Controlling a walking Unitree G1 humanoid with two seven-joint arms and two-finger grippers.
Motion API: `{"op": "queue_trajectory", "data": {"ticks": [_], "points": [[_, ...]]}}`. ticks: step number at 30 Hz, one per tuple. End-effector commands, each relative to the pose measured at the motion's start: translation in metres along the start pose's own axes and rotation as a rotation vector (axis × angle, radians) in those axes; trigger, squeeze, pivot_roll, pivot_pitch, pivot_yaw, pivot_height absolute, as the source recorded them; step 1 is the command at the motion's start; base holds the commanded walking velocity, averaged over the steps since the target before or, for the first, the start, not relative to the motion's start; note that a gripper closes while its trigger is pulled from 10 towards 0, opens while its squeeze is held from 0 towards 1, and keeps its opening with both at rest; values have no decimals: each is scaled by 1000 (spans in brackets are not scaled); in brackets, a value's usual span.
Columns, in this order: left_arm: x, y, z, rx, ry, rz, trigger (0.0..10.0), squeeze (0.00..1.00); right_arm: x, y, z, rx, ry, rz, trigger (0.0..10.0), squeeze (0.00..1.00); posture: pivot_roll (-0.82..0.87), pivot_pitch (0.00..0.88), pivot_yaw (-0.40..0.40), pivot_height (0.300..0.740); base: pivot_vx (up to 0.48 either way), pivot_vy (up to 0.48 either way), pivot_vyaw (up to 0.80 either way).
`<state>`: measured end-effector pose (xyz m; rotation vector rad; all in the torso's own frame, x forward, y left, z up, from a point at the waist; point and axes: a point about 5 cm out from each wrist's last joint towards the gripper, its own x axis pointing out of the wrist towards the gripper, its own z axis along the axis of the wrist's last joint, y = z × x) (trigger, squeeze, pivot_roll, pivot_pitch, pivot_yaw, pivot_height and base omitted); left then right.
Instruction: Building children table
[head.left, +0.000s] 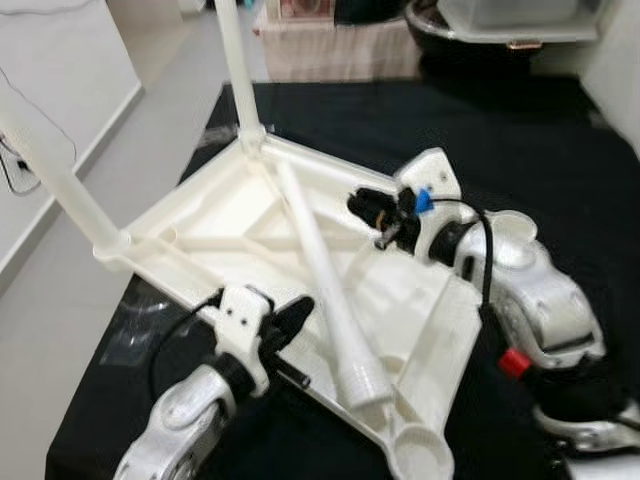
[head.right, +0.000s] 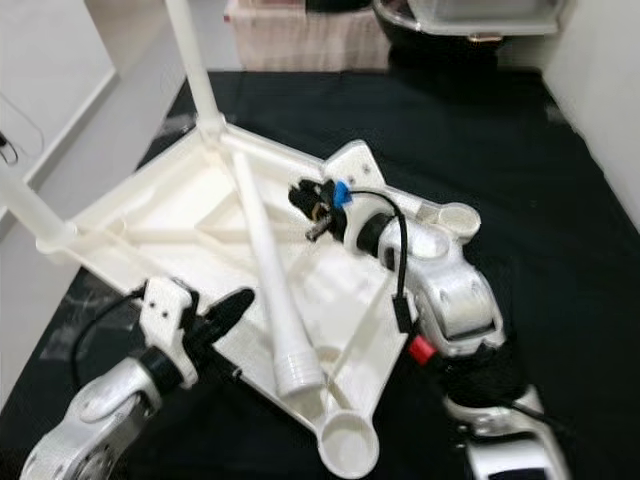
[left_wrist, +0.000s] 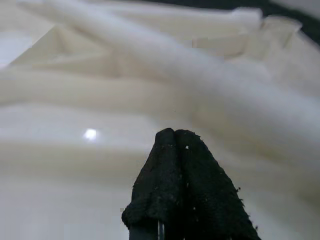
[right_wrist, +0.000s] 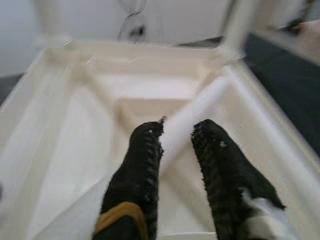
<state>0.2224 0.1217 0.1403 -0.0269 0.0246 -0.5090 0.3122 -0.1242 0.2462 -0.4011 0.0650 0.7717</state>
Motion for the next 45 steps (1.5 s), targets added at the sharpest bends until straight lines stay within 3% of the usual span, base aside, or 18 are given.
{"op": "queue_trajectory", "data": {"ticks": [1, 4, 9, 13, 19, 26, 27, 36, 45], "points": [[-8, 0, -3, 14, 22, 13, 10000, 0, 0, 12, -6, -24, 81, 62, 10000, 1000, -47, 178, 49, 740, 0, 0, 0], [-18, -3, -9, 25, 43, 32, 10000, 0, -2, 16, -10, -44, 174, 93, 10000, 1000, -39, 176, 41, 740, 0, 0, 0], [-18, -4, -8, 51, 31, 63, 10000, 0, -2, 15, -12, -36, 224, 98, 10000, 1000, -45, 174, 31, 740, 0, 0, 0], [-15, -2, -7, 68, 8, 106, 10000, 0, 1, 0, -18, 21, 344, -24, 10000, 1000, -51, 178, 24, 740, 0, 0, 0], [-11, -4, -5, 96, 1, 95, 10000, 0, -4, -8, -24, 40, 454, -98, 10000, 1000, -65, 179, 22, 740, 0, 0, 0], [-9, -5, -6, 107, 0, 83, 10000, 0, -11, 1, -29, 104, 559, -93, 10000, 1000, -72, 179, 24, 740, 0, 0, 0], [-9, -5, -6, 105, 0, 81, 10000, 0, -12, 4, -32, 127, 600, -90, 10000, 0, -72, 179, 24, 740, 0, 0, 0], [-7, -5, -7, 102, -3, 78, 10000, 0, -16, 9, -42, 150, 705, -100, 10000, 0, -82, 179, 22, 740, 0, 0, 0], [-4, -4, -6, 98, -12, 82, 10000, 0, -23, 3, -48, 79, 795, -153, 10000, 0, -86, 184, 18, 740, 0, 0, 0]]}}
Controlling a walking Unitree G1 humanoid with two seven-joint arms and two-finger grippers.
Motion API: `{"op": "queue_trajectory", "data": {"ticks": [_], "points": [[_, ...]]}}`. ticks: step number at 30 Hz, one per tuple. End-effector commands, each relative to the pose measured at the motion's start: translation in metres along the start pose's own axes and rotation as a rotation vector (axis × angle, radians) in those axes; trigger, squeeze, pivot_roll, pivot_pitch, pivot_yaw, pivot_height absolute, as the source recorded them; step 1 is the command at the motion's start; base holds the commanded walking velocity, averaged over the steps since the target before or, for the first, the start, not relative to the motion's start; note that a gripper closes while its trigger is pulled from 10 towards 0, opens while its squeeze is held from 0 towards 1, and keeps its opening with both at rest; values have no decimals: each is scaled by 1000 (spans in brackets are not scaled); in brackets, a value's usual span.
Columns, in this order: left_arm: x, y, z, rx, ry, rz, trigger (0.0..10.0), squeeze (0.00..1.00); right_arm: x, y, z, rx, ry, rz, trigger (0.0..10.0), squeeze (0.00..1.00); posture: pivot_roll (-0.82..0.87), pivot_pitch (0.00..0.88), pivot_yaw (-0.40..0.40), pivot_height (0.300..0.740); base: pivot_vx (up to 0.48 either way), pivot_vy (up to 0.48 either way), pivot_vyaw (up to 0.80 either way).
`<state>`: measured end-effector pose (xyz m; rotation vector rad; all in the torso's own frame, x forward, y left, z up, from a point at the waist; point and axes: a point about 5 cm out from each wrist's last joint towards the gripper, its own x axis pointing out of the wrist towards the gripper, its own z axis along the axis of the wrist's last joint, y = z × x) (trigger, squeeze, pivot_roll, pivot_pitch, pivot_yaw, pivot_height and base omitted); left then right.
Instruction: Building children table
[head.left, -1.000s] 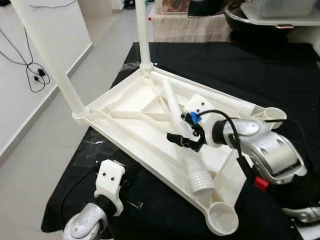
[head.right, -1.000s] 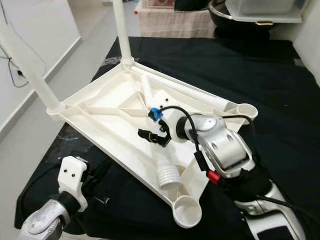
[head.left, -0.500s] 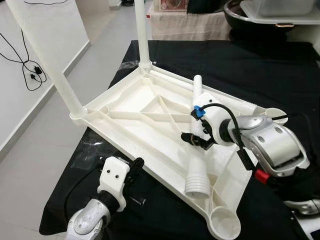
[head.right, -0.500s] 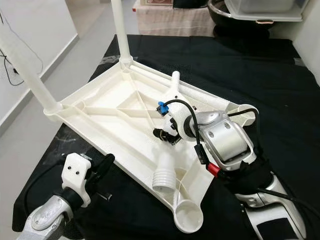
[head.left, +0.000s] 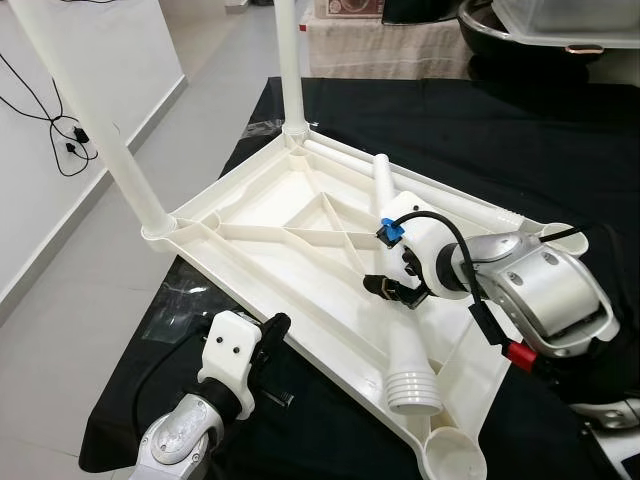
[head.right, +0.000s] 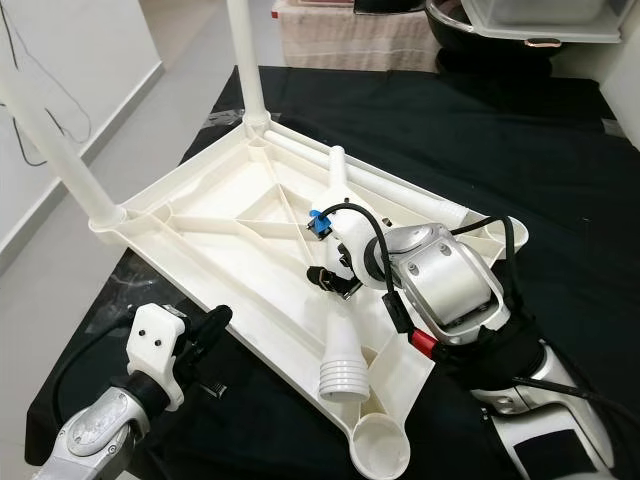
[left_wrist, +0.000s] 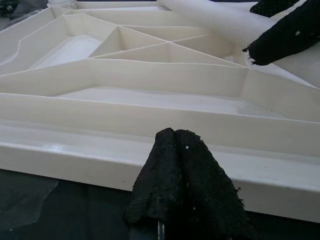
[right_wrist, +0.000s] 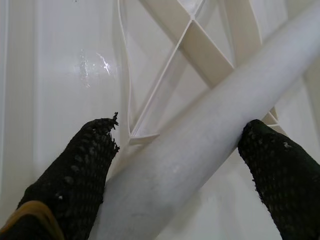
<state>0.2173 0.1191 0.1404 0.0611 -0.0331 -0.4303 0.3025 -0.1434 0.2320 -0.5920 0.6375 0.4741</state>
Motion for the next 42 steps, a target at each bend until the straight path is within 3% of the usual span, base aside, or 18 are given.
{"op": "queue_trajectory", "data": {"ticks": [1, 2, 3, 6, 7, 13, 14, 15, 16, 18, 19, 21, 23, 24, 25, 27, 30, 42], "points": [[-1, 0, -6, 1, 22, 2, 10000, 0, 12, 3, -27, 25, 163, -1, 10000, 0, -86, 184, 18, 740, 0, 0, 0], [-1, 0, -6, 1, 21, 3, 10000, 0, 11, 4, -28, 17, 173, 0, 7412, 0, -87, 183, 18, 740, 0, 0, 0], [-1, 0, -6, -1, 20, 5, 10000, 0, 10, 6, -31, 6, 188, 15, 2902, 0, -87, 181, 14, 740, 0, 0, 0], [-1, 0, -6, -2, 19, 6, 10000, 0, 9, 8, -32, -1, 198, 25, 2902, 0, -87, 181, 14, 740, 0, 0, 0], [0, -1, -6, -8, 17, 8, 10000, 0, 8, 10, -34, -11, 212, 40, 0, 0, -85, 181, 12, 740, 0, 0, 0], [1, -1, -5, -9, 14, 8, 10000, 0, 8, 12, -34, -16, 214, 49, 0, 0, -86, 178, 12, 740, 0, 0, 0], [1, -1, -6, -9, 14, 8, 10000, 0, 9, 12, -33, -15, 211, 49, 1373, 0, -87, 178, 13, 740, 0, 0, 0], [1, 0, -6, -10, 15, 7, 10000, 0, 9, 12, -33, -19, 202, 47, 4353, 0, -87, 178, 13, 740, 0, 0, 0], [1, 0, -6, -11, 14, 8, 10000, 0, 10, 9, -26, -21, 141, 31, 10000, 0, -91, 175, 14, 740, 0, 0, 0], [1, 0, -6, -13, 14, 7, 10000, 0, 10, 2, -8, -12, -11, 0, 10000, 0, -91, 174, 14, 740, 0, 0, 0], [1, 0, -6, -13, 14, 7, 10000, 0, 10, 2, -8, -12, -11, 0, 10000, 0, -91, 174, 14, 740, 0, 0, 0], [2, 0, -6, -15, 15, 5, 10000, 0, 6, -9, 10, 44, -130, -27, 10000, 0, -94, 173, 14, 740, 0, 0, 0], [2, 0, -6, -15, 15, 5, 10000, 0, 6, -9, 10, 44, -130, -27, 10000, 0, -94, 173, 14, 740, 0, 0, 0], [2, -1, -7, -16, 15, 4, 10000, 0, 1, -20, 20, 137, -179, -60, 10000, 1000, -95, 173, 13, 740, 0, 0, 0], [3, -1, -7, -18, 16, 3, 10000, 0, -4, -31, 22, 232, -174, -93, 10000, 1000, -102, 174, 9, 740, 0, 0, 0], [3, -1, -7, -18, 16, 3, 10000, 0, -4, -31, 22, 232, -174, -93, 10000, 1000, -102, 174, 9, 740, 0, 0, 0], [4, -1, -7, -21, 15, 3, 10000, 0, -9, -41, 18, 321, -112, -128, 10000, 1000, -112, 177, 1, 740, 0, 0, 0], [7, -3, -8, -41, 12, -2, 10000, 0, -7, -30, -7, 239, 27, -180, 10000, 1000, -135, 181, -5, 740, 0, 0, 0]]}}
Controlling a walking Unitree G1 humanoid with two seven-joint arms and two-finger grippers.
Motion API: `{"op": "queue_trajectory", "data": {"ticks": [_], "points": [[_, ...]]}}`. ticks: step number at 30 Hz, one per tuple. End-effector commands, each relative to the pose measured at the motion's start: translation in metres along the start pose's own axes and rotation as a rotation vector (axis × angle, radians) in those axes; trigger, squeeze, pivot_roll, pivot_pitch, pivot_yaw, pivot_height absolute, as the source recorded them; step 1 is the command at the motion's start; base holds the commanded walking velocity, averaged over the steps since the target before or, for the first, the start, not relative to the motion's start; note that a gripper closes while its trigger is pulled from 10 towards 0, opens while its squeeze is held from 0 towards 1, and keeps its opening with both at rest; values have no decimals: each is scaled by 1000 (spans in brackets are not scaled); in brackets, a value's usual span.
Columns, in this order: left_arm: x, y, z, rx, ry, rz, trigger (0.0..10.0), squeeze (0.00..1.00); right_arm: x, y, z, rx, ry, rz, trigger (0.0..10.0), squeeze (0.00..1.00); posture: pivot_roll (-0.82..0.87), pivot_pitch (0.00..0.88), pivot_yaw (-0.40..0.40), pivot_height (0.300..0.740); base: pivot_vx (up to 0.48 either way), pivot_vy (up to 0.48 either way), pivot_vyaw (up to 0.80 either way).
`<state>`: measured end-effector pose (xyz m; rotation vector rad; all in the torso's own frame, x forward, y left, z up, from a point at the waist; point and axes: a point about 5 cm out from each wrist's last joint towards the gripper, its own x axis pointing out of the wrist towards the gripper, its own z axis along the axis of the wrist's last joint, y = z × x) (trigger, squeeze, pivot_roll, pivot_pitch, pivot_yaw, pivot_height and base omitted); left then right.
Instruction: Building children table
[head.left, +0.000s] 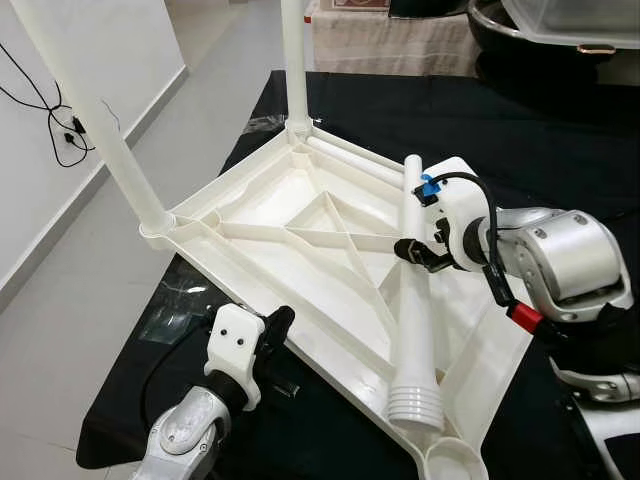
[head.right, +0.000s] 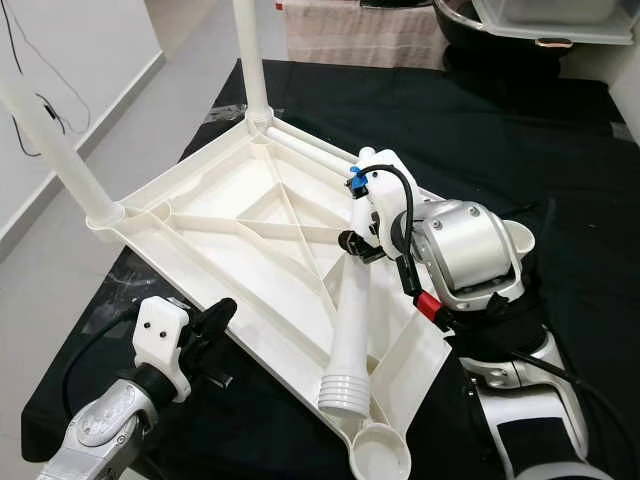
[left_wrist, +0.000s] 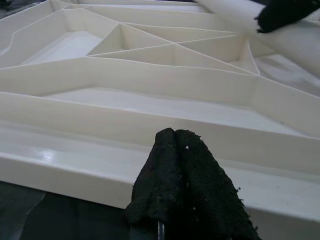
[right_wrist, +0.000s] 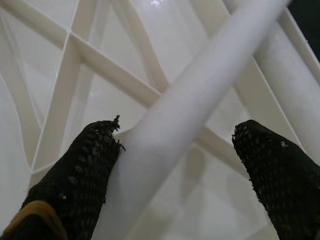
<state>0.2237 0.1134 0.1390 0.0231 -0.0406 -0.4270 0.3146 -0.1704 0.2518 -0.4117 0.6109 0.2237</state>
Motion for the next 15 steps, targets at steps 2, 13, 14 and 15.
{"op": "queue_trajectory", "data": {"ticks": [2, 13, 14, 15], "points": [[-1, 0, -7, -6, 27, -7, 10000, 0, 4, 4, -11, 7, 59, 12, 10000, 1000, -136, 182, -6, 740, 0, 0, 0], [0, 0, -6, -10, 21, 4, 10000, 0, 13, 16, -28, 51, 148, 85, 10000, 0, -133, 188, -14, 740, 0, 0, 0], [1, 0, -6, -11, 20, 7, 10000, 0, 14, 18, -29, 48, 154, 92, 2000, 0, -133, 187, -14, 740, 0, 0, 0], [0, 0, -6, -12, 20, 8, 10000, 0, 14, 19, -30, 43, 156, 97, 2000, 0, -133, 187, -14, 740, 0, 0, 0]]}}
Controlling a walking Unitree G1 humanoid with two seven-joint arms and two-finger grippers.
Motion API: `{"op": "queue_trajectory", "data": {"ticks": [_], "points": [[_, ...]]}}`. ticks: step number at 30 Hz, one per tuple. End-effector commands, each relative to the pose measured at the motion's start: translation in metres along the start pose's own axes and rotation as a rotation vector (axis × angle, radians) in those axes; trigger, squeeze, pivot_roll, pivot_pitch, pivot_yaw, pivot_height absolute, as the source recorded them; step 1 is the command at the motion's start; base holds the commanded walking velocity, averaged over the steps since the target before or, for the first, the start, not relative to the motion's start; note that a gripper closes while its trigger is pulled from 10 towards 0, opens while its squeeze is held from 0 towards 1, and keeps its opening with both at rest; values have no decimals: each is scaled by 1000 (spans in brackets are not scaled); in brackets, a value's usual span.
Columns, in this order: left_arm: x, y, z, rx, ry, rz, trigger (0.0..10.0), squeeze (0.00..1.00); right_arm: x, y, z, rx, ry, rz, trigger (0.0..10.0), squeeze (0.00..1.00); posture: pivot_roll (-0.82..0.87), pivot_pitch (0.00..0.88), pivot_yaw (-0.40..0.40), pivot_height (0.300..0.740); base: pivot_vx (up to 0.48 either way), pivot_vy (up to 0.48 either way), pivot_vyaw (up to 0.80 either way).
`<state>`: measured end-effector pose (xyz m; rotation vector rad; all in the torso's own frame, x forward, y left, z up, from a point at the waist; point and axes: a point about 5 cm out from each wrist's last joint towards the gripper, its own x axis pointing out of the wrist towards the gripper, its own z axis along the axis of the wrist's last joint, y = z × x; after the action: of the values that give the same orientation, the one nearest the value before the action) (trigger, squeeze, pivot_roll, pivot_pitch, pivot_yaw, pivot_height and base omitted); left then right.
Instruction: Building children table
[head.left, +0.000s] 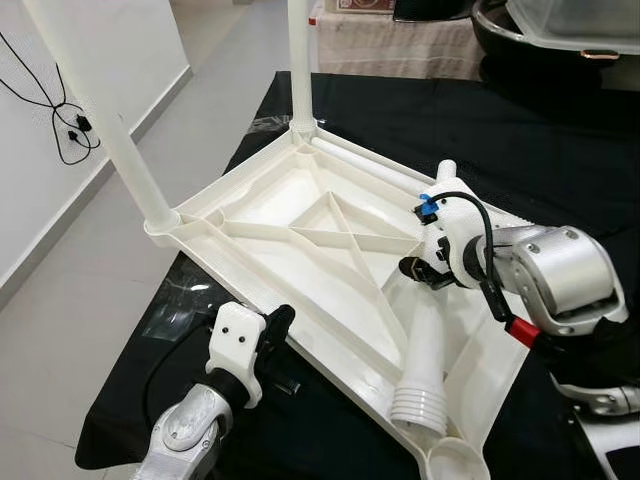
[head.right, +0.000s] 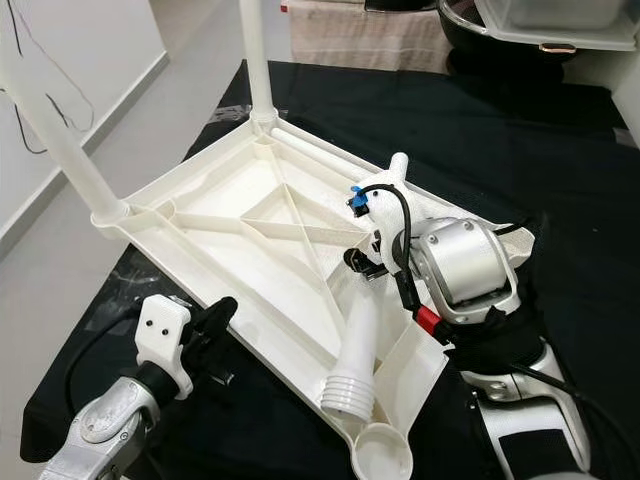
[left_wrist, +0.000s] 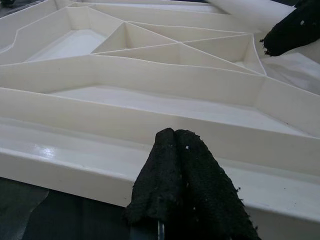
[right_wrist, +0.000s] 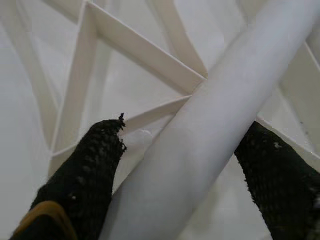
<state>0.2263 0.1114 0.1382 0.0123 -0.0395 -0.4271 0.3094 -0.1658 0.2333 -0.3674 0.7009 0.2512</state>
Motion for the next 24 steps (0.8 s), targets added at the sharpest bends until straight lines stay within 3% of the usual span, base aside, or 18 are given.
{"op": "queue_trajectory", "data": {"ticks": [1, 2, 11, 17, 18, 20, 21, 22, 24], "points": [[-3, 1, -5, -1, 21, 8, 10000, 0, 9, 7, -15, 5, 81, 39, 2000, 0, -133, 187, -14, 740, 0, 0, 0], [-3, 0, -5, -2, 21, 7, 10000, 0, 8, 8, -15, -7, 82, 43, 0, 0, -132, 180, -18, 740, 0, 0, 0], [-2, -1, -6, -1, 20, 0, 10000, 0, 7, 15, -15, -101, 81, 40, 0, 0, -128, 167, -23, 740, 0, 0, 0], [-1, -1, -6, 1, 19, 1, 10000, 0, 7, 19, -4, -99, 0, 53, 0, 0, -126, 155, -25, 740, 0, 0, 0], [0, 0, -6, 6, 14, 5, 10000, 0, 6, 19, 7, -73, -94, 54, 0, 0, -126, 149, -26, 740, 0, 0, 0], [0, 0, -6, 6, 14, 5, 10000, 0, 6, 19, 7, -73, -94, 54, 0, 0, -126, 149, -26, 740, 0, 0, 0], [2, 3, -4, 7, 3, 19, 10000, 0, 2, 16, 22, -39, -220, 42, 0, 0, -122, 138, -24, 740, 0, 0, 0], [2, 3, -4, 7, 3, 19, 10000, 0, 2, 16, 22, -39, -220, 42, 0, 0, -122, 138, -24, 740, 0, 0, 0], [10, 9, 6, -18, -40, 40, 10000, 0, -9, 0, 51, 59, -465, -21, 0, 0, -119, 124, -17, 740, 0, 0, 0]]}}
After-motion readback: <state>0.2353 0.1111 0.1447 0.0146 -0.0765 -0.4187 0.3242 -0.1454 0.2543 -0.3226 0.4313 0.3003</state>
